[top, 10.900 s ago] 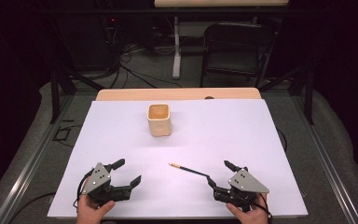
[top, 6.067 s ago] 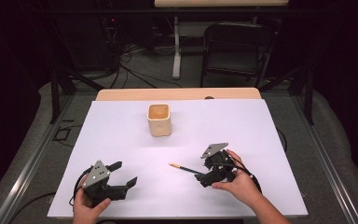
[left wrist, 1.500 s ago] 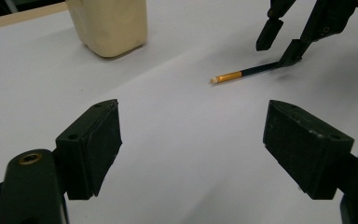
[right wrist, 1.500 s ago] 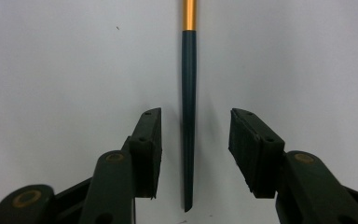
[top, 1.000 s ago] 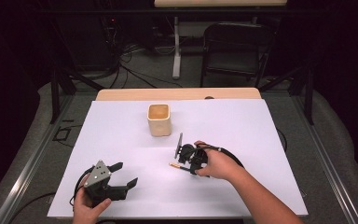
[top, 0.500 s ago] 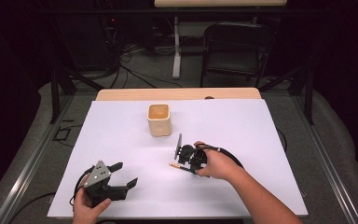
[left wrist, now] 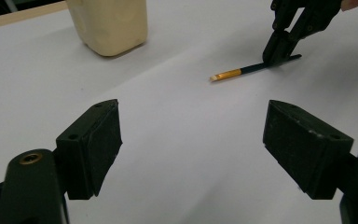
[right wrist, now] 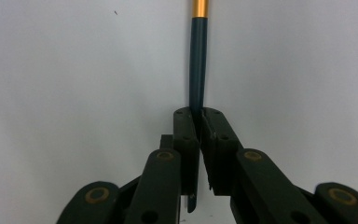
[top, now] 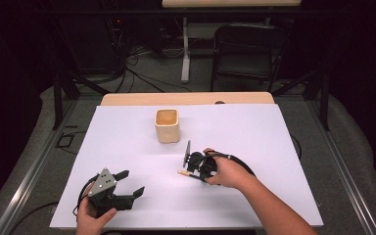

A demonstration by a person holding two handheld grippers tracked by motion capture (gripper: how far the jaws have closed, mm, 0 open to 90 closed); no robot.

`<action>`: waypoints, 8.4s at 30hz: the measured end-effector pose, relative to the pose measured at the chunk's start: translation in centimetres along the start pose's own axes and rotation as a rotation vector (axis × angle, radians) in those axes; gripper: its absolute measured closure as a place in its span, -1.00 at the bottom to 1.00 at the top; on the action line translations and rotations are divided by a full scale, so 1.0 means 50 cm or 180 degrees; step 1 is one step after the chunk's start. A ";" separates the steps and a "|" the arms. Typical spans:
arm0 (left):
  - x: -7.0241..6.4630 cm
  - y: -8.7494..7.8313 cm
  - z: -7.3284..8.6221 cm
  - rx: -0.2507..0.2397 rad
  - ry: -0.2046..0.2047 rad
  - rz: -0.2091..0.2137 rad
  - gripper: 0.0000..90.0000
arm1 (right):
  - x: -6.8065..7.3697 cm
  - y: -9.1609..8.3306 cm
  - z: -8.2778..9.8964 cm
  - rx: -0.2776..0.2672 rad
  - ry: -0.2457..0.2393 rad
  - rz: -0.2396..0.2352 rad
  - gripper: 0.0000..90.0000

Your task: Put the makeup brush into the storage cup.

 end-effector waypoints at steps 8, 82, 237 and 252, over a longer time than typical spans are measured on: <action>0.000 0.000 0.000 -0.0001 -0.0006 0.0000 -0.57 | -0.001 0.004 -0.001 0.0029 -0.0004 0.0000 0.85; 0.001 -0.002 0.001 -0.0091 -0.0195 0.0253 -0.51 | 0.040 -0.096 0.042 -0.0745 0.0150 -0.0019 0.86; -0.031 0.024 -0.096 -0.0567 -0.0408 0.0345 -0.50 | 0.104 -0.111 0.027 -0.2643 0.0393 0.0079 0.86; -0.044 0.034 -0.107 -0.0662 -0.0514 0.0507 -0.52 | 0.108 -0.107 0.020 -0.2712 0.0435 0.0070 0.86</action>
Point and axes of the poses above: each handheld gripper's, and its own axes: y roughly forward along the jaws, z roughly out of its underside, x roughly to its left, the point moved 5 cm from there along y, roughly forward along the jaws, and after that the axes turned 4 degrees about x, right-handed, at the moved point
